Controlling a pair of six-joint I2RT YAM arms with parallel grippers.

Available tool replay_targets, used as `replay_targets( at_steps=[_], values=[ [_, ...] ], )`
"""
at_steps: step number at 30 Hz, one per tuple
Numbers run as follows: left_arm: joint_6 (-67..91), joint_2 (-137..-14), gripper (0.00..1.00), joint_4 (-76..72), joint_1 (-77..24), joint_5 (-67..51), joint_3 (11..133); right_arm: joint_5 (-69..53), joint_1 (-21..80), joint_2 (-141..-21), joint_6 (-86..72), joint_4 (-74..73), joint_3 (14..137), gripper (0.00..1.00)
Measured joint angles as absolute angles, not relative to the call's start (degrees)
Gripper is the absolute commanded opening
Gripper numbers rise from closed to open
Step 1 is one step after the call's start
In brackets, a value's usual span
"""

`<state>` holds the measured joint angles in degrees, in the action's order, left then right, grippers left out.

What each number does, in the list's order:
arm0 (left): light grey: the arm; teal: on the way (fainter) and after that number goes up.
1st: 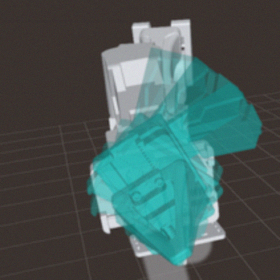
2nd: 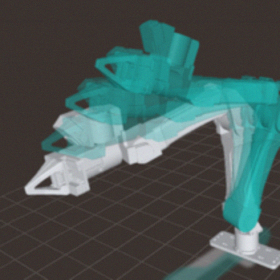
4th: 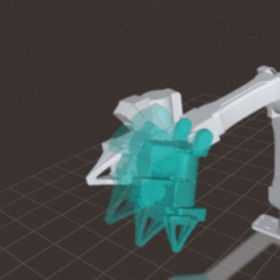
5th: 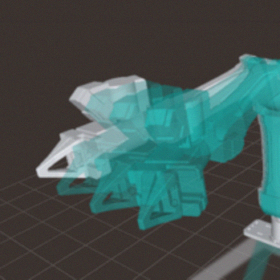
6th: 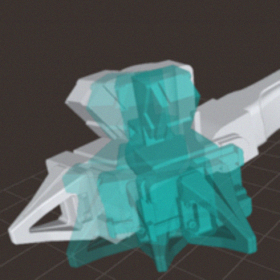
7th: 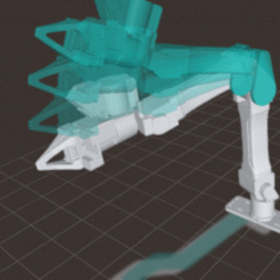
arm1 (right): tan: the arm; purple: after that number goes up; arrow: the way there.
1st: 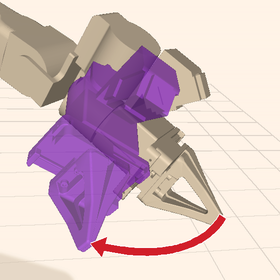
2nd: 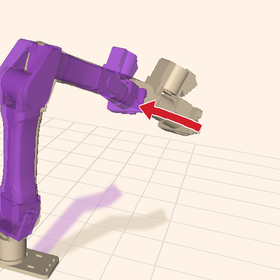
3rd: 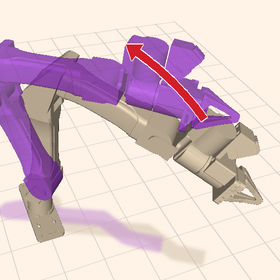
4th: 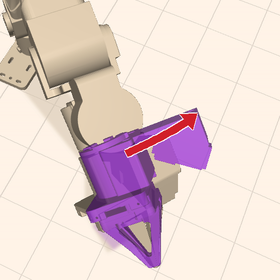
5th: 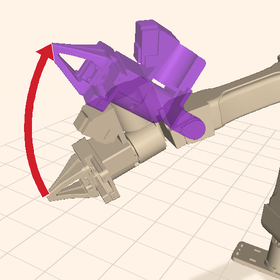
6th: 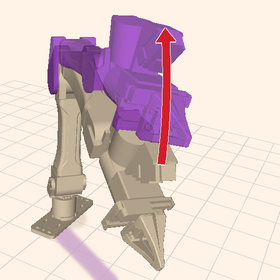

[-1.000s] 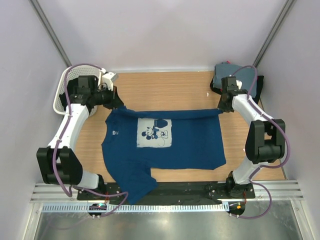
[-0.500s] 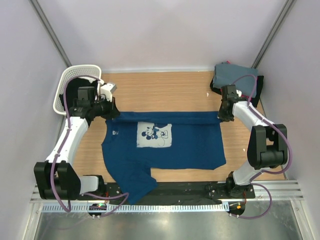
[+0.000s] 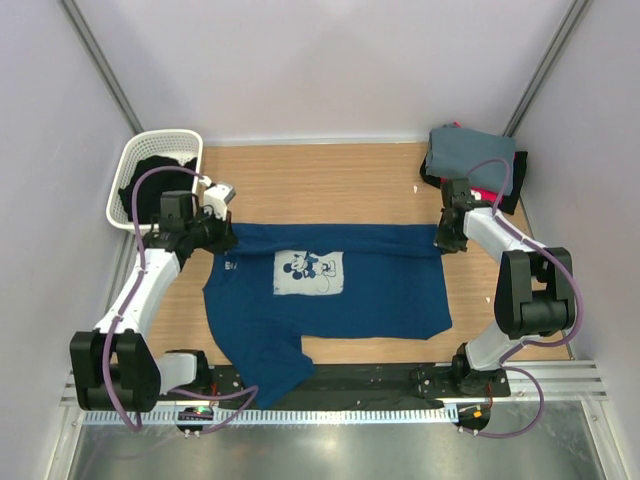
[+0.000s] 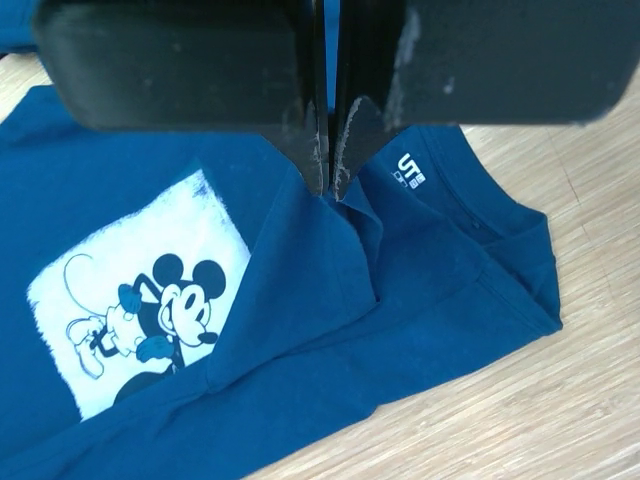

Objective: Fold and stack the t-shirts
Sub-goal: Fold the tshirt

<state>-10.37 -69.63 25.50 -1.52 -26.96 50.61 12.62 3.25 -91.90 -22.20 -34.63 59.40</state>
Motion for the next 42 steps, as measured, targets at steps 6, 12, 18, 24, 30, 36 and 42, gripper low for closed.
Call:
replay_targets(
  at_steps=[6,12,18,24,30,36,42],
  values=[
    [-12.1,-67.6,0.00,24.4,-1.5,-25.9,48.8,12.7,3.2,-92.1,-22.4,-34.8,58.4,0.23],
    [-12.5,-64.6,0.11,24.4,-1.5,-25.1,48.0,12.3,3.2,-92.6,-22.6,-36.4,58.7,0.48],
    [-13.2,-60.6,0.88,28.5,-1.5,-25.1,48.4,12.3,3.2,-92.7,-22.6,-40.0,64.0,0.50],
    [-7.6,-56.6,1.00,31.1,-1.5,-20.6,52.6,10.7,3.3,-92.7,-22.5,-42.3,70.1,0.51],
    [8.5,-69.6,0.81,31.2,-1.7,-15.6,64.3,9.0,8.5,-93.3,-22.4,-43.0,76.8,0.51],
    [17.4,-85.2,0.65,29.8,-7.4,-13.9,65.5,8.3,19.4,-96.7,-23.0,-41.4,80.2,0.50],
    [20.9,-94.0,0.61,29.3,-9.6,-12.3,65.5,7.9,21.7,-99.9,-24.6,-41.3,80.4,0.50]
  ],
)
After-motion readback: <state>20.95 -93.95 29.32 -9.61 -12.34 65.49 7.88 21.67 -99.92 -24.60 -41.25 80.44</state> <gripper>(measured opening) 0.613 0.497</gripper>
